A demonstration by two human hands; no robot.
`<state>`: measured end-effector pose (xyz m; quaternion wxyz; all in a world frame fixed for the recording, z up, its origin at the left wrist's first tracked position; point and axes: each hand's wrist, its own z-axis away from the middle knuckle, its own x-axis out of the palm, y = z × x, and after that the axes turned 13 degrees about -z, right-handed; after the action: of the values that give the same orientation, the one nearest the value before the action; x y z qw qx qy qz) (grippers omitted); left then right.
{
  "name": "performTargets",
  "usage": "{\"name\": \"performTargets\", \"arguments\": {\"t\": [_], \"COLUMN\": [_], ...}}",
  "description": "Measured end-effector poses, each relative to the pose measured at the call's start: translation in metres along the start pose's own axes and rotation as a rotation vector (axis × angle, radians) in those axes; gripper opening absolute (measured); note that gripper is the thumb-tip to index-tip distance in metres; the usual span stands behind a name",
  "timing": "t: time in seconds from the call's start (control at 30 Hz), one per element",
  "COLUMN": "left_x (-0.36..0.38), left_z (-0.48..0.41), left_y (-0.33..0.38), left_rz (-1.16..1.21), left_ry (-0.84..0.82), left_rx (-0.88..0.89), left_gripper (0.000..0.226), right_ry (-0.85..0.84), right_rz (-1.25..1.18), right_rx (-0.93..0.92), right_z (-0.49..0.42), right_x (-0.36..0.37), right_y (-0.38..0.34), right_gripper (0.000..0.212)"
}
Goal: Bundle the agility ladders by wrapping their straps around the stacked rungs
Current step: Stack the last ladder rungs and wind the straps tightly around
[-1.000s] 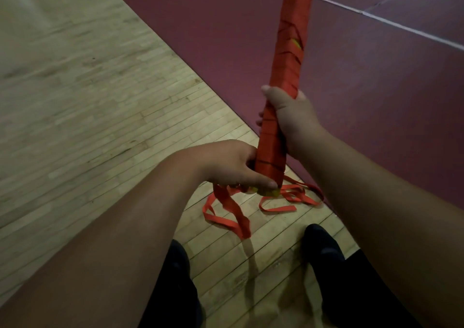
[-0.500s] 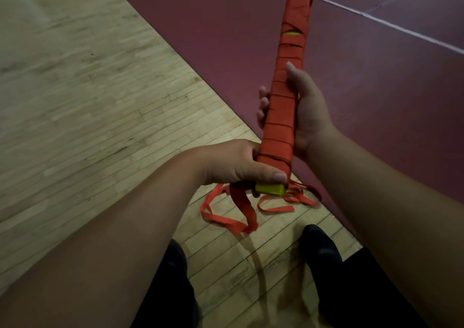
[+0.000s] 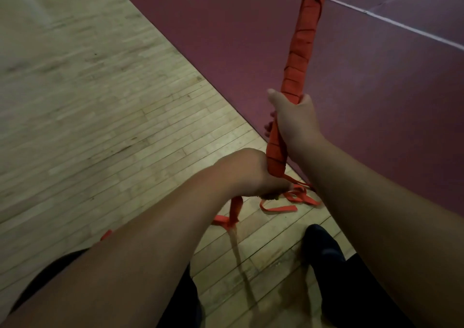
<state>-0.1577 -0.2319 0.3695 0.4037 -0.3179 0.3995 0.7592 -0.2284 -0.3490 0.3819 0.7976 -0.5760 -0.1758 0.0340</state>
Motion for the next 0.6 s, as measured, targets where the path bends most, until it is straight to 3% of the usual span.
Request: {"name": "performTargets", "arguments": {"t": [0.1,0.23,0.3,0.37,0.5,0.6], "left_x": [-0.023,-0.032,-0.032,-0.033,-0.025,-0.009], "left_z": [0.013,0.026,0.024,0.021,0.009,0.001], "left_y": [-0.009,-0.019,-0.021,-0.022,-0.025,-0.018], "left_rz": [0.308,0.56,0.498,0.319,-0.036,-0.13], "left_ry": [-0.173,-0.339,-0.367,-0.339,-0.244,-0.156], "left_rx": [0.071,0.194,0.196,0.131,-0.015,-0.066], "left_gripper": [0.026,0.051,0.055,0.052,0.061,0.065], "right_ry": [-0.133,-0.401,-0.419,-0.363,-0.151,-0.089], "right_rz": [-0.201,-0.52,-0.588,-0.479,-0.12,-0.007], "right_rx": [0.124,0.361,0.404,0.386,0.18,0.035], "right_z": [-0.005,0.0,0.001,0.001,0.004,0.008], "right_x": [-0.006,-0.013,-0.011,-0.009,-0.002,0.0], "right_y": [-0.014,-0.022,-0.02,-0.018,-0.005,0.002], "right_gripper": [0.049,0.045,0.029,0.021,0.03,0.029]}}
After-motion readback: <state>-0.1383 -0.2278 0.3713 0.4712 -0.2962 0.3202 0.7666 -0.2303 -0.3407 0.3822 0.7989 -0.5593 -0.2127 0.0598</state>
